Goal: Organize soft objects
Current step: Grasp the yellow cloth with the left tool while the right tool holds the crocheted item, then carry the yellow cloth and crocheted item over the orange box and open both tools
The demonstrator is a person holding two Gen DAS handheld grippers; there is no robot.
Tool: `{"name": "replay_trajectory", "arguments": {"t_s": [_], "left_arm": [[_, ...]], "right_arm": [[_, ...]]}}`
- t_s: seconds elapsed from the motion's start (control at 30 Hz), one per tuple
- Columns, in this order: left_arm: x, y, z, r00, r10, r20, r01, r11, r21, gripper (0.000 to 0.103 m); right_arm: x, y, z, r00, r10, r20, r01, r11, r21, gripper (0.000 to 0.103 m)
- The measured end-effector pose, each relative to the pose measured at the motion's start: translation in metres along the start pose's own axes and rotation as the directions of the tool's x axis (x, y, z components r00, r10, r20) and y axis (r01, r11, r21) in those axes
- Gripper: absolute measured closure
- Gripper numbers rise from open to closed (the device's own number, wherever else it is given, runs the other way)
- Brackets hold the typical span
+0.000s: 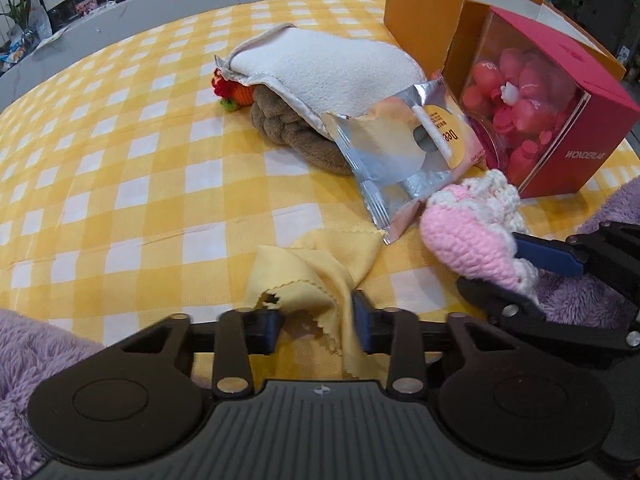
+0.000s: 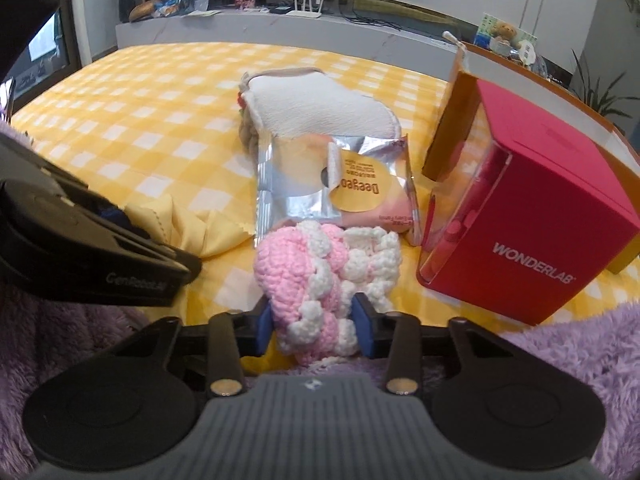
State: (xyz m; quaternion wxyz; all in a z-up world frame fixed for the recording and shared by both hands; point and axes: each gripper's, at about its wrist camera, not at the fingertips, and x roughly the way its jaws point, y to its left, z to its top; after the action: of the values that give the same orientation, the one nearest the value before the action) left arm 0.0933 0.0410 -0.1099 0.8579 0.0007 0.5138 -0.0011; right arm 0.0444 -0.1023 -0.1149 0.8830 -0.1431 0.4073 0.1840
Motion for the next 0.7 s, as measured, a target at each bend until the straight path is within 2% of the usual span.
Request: {"name": "replay_trajectory", "arguments": {"t_s": [0.03,0.07,0.1,0.23,0.4,0.57,0.7], "left_arm": [[0.0,0.0,-0.001,1.0,0.003,0.007,-0.003,1.0,0.004,0.082],[-0.001,-0.001,-0.002,1.0,-0.001,0.014,0.001,1.0,0.008,0.096],[-0.002,-0.001,-0.002,1.0,-0.003,0.022,0.003,1.0,0.012,0.097],[-0.014,0.0,-0.006,0.996,-0.012,0.092,0.012,1.0,0.0,0.098],[-0.034,0.004,-0.008,0.981,-0.039,0.189,0.046,0.998,-0.034,0.098],[-0.062,0.002,-0.003,0.958,-0.081,0.275,0.093,0.995,-0.033,0.098],[-0.088,0.002,0.014,0.929,-0.14,0.344,0.166,0.985,-0.05,0.098]], "right_arm": [[-0.001,-0.001,0.0,1.0,0.0,0.004,0.0,1.0,0.004,0.069],[-0.003,-0.001,0.0,1.0,0.001,0.011,-0.001,1.0,0.007,0.072],[-0.004,-0.001,0.0,1.0,0.001,0.016,-0.001,1.0,0.008,0.074],[-0.014,-0.004,0.0,0.999,0.001,0.048,-0.003,0.999,0.033,0.079],[-0.03,-0.012,0.003,0.995,0.026,0.096,-0.033,0.996,0.077,0.08],[-0.056,-0.022,0.012,0.984,0.036,0.173,-0.053,0.994,0.098,0.081],[-0.085,-0.033,0.027,0.965,0.039,0.26,-0.069,0.992,0.11,0.081]]}}
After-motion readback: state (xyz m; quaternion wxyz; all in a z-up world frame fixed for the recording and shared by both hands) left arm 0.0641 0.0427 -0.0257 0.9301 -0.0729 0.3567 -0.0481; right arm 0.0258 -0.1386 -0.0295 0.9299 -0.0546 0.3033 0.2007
